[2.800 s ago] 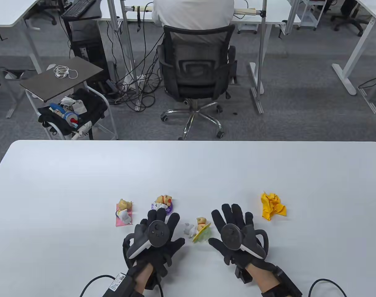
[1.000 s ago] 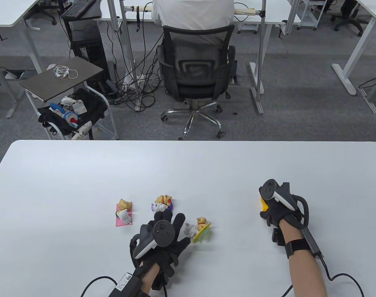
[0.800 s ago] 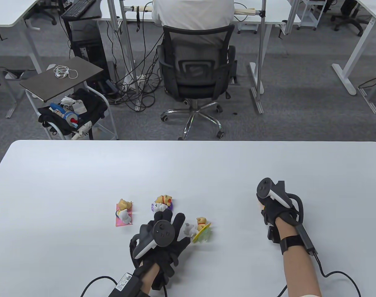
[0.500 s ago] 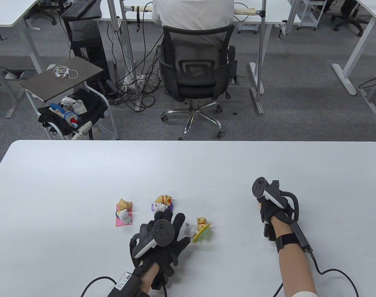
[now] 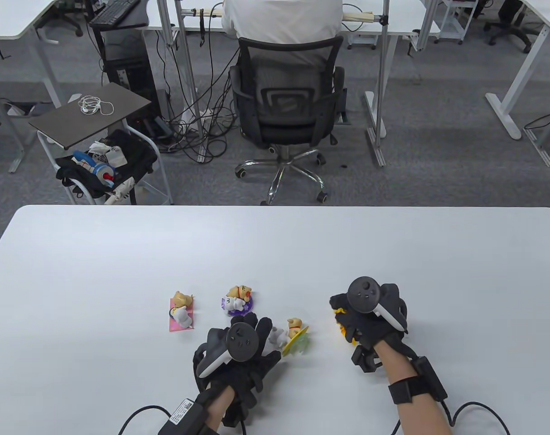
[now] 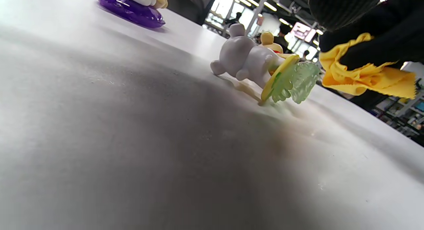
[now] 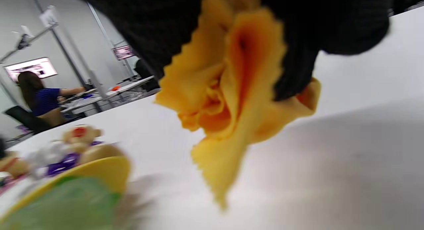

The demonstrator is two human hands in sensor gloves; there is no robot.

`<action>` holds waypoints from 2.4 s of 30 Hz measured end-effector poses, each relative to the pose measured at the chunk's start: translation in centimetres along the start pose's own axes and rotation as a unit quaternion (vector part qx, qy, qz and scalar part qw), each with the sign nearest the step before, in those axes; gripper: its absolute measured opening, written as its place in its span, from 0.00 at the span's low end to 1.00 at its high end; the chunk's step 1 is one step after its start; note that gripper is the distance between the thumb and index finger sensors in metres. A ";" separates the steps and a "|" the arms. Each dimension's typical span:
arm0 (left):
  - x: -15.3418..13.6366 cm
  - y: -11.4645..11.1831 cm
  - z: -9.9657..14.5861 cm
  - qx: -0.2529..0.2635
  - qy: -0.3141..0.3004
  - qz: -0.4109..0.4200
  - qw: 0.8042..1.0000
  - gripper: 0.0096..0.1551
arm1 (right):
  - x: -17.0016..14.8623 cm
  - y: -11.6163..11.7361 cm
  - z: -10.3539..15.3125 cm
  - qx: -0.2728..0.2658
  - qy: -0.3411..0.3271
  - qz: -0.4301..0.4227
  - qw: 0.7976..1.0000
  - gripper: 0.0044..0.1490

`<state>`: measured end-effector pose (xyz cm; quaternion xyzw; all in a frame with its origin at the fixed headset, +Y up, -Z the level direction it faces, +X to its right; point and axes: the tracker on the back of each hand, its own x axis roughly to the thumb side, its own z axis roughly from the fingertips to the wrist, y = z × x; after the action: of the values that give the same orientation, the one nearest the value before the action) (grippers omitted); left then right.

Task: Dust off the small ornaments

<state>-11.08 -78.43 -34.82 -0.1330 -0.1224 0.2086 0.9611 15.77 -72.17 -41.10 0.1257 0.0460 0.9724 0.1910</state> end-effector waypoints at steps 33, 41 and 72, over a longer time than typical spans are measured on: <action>3.7 -2.2 -5.4 -0.094 0.019 -0.037 0.995 0.56 | 0.4 0.7 3.6 -0.098 -0.030 -0.128 0.986 0.28; 4.5 -1.9 -5.1 -0.070 0.016 -0.043 0.996 0.57 | 0.6 1.0 3.5 -0.072 -0.023 -0.150 0.986 0.31; 0.2 1.0 -0.5 0.015 -0.103 0.537 0.837 0.40 | 4.1 -0.7 6.0 -0.168 -0.166 -0.295 0.926 0.36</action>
<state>-11.16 -77.60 -35.57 -0.1416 -0.1265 0.7066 0.6817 13.91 -69.66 -34.48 0.2319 -0.1149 0.8309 0.4926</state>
